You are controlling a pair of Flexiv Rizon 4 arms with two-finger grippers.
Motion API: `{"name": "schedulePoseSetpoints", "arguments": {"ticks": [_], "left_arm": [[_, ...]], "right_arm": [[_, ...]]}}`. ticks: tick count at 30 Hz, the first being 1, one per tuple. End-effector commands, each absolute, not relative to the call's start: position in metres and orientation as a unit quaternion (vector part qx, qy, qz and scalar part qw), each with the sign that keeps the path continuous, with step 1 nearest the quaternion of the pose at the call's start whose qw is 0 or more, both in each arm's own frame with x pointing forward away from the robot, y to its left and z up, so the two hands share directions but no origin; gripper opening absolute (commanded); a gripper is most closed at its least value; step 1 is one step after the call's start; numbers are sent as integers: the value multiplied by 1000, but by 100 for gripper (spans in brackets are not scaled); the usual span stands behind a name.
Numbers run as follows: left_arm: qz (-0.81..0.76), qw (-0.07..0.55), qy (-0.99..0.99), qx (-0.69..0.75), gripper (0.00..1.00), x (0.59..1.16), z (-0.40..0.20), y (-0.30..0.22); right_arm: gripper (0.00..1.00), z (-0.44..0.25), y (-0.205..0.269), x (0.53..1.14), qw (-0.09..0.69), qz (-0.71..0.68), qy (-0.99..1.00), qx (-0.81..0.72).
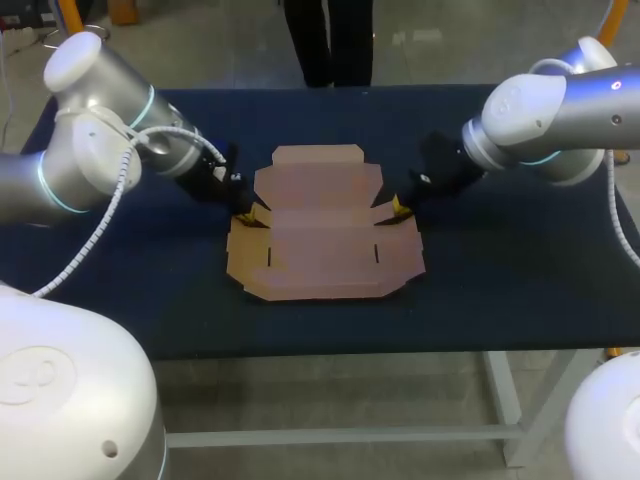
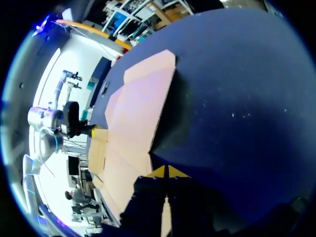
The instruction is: Assemble the packaging by folding the flat box into shape, placing the metal phone stand inside, and closing the box properly
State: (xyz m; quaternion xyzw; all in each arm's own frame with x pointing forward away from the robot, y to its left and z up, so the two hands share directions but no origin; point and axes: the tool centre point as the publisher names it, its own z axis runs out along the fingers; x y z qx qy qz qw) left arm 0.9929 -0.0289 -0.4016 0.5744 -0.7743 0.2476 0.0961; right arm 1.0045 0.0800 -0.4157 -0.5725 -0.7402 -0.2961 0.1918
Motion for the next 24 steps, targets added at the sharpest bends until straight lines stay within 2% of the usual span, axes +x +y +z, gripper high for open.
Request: {"name": "schedulePoseSetpoints", "arguments": {"ticks": [1,24], "left_arm": [[241,87,-775,577,0,987,-397,-33],[234,60,-776,583,0,983,-393,-50]], "right_arm": [[0,-411,83,1001,186,-293,-742,-573],[0,-407,102,993,160,-282,-753,-573]]}}
